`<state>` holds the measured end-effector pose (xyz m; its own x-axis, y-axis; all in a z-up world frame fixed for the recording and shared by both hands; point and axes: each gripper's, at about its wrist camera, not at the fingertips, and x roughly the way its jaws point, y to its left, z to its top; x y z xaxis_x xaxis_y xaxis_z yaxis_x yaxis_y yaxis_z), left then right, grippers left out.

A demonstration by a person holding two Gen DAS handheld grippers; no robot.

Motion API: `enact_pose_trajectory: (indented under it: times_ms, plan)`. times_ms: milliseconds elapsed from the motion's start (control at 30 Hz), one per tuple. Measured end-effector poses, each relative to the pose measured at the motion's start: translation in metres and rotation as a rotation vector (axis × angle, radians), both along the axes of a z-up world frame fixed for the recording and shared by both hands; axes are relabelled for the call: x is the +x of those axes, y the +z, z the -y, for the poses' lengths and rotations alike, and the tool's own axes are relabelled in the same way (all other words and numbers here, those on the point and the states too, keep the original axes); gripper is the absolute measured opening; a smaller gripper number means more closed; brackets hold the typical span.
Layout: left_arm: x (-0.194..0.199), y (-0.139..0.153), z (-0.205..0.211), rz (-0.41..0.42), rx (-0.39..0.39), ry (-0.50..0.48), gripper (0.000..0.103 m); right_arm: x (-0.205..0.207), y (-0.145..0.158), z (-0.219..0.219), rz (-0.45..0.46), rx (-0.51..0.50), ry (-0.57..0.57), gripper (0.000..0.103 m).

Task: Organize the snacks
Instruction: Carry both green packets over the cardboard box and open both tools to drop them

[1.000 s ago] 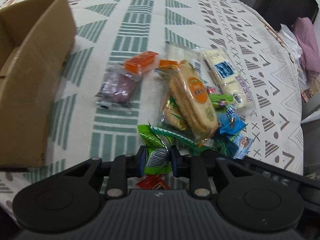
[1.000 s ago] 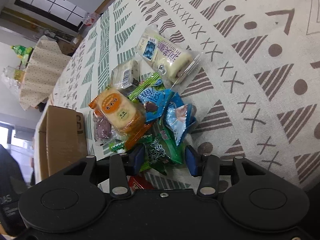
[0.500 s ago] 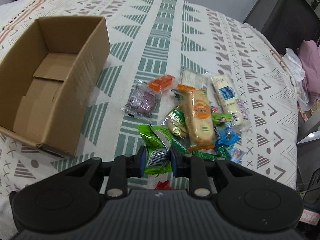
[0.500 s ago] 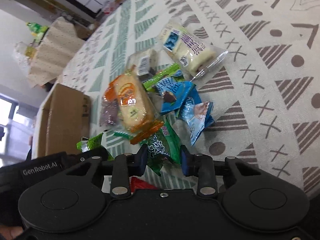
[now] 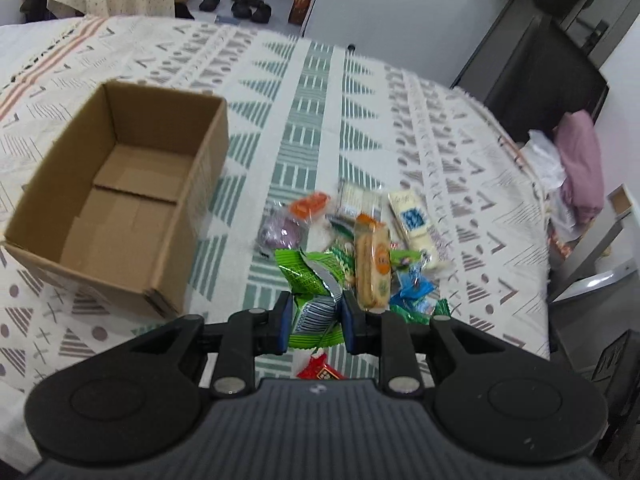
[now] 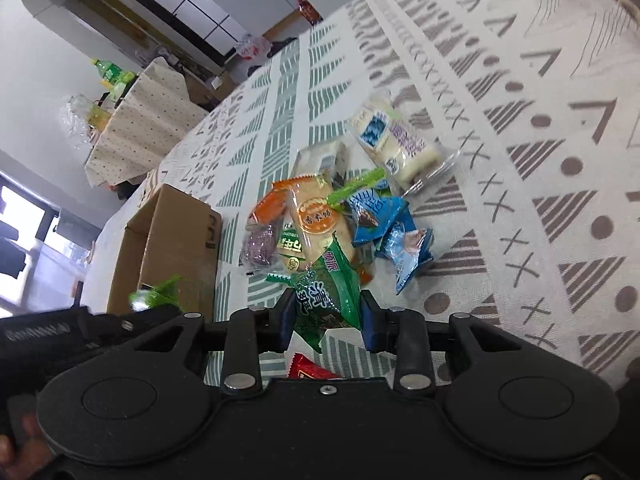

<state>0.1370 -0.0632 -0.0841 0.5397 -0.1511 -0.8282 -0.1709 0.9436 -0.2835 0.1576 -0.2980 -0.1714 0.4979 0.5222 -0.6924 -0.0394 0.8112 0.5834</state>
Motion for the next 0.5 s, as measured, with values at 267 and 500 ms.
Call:
enact_pose_trajectory:
  times_ms: [267, 500]
  plan:
    - [-0.011, 0.022, -0.041, 0.060, -0.031, -0.017, 0.024, -0.017, 0.036, -0.025, 0.063, -0.025, -0.040, 0.032]
    - [-0.013, 0.030, -0.080, 0.090, -0.052, -0.011, 0.024, -0.020, 0.065, -0.060, 0.127, -0.063, -0.027, 0.032]
